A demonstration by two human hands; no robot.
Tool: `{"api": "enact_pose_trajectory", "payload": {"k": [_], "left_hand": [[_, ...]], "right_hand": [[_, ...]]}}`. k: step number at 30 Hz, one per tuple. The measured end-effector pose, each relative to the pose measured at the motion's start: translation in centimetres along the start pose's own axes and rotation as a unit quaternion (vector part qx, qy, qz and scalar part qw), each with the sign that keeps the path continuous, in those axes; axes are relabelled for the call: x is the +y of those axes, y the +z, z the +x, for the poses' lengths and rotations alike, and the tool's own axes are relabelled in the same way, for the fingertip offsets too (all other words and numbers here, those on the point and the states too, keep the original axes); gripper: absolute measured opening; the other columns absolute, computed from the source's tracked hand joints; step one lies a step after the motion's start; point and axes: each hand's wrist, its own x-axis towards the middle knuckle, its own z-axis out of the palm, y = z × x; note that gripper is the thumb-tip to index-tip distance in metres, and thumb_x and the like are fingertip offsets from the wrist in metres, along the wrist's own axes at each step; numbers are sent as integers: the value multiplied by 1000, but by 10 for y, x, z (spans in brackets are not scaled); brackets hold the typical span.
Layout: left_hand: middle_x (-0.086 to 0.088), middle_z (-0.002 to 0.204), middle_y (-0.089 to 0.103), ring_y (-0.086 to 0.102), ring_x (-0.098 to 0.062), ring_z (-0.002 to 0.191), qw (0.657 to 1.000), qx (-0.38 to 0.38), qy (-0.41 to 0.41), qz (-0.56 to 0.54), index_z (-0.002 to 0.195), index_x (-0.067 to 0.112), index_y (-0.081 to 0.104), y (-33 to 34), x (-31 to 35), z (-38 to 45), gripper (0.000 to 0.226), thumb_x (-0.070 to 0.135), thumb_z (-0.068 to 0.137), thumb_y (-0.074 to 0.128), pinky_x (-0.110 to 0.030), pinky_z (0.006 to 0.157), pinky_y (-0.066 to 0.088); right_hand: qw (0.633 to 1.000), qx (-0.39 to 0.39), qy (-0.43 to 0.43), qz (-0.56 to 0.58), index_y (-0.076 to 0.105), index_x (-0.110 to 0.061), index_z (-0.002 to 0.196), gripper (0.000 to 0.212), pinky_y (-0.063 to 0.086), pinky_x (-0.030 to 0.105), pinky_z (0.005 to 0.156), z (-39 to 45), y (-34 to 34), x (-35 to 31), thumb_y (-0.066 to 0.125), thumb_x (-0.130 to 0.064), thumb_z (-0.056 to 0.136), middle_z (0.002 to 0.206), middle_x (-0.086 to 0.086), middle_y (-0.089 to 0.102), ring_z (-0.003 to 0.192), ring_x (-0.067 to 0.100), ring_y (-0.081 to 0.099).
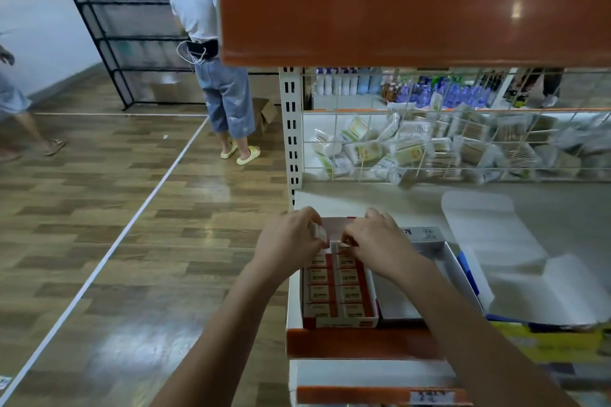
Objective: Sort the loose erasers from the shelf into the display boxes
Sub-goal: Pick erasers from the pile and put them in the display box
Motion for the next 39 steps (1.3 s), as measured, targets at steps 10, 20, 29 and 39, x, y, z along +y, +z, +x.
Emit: {"api": "enact_pose_trajectory", "payload": {"k": [10, 20, 29, 39], "left_hand": [[4, 120, 54, 42, -20, 114, 980, -8, -9, 198, 119, 27, 57, 14, -2, 7, 33, 39, 88, 55, -33, 93, 33], [7, 112, 58, 43, -19, 113, 984, -20, -13, 179, 112, 28, 57, 12, 0, 3, 25, 38, 90, 51, -33, 93, 31], [2, 112, 59, 42, -22, 112, 962, -71, 10, 265, 112, 22, 61, 12, 8, 11, 28, 17, 92, 41, -34, 96, 29], [1, 109, 64, 44, -21, 107, 965, -118, 27, 232, 103, 18, 67, 10, 5, 9, 36, 31, 99, 34, -33, 94, 34]], "right_hand": [[992, 102, 17, 66, 58, -26, 114, 23, 31, 26, 93, -24, 3, 7, 48, -29, 93, 112, -10, 56, 109, 12, 42], [982, 39, 142, 115, 59, -20, 100, 28, 37, 21, 65, -49, 3, 0, 46, -43, 94, 87, -6, 60, 80, 8, 53], [979, 14, 162, 125, 58, -19, 97, 25, 34, 20, 56, -49, 3, -5, 45, -40, 95, 80, -6, 58, 71, 8, 53], [974, 5, 180, 134, 55, -21, 90, 24, 34, 22, 55, -49, 5, -7, 44, -41, 96, 73, -7, 54, 66, 8, 52]]}}
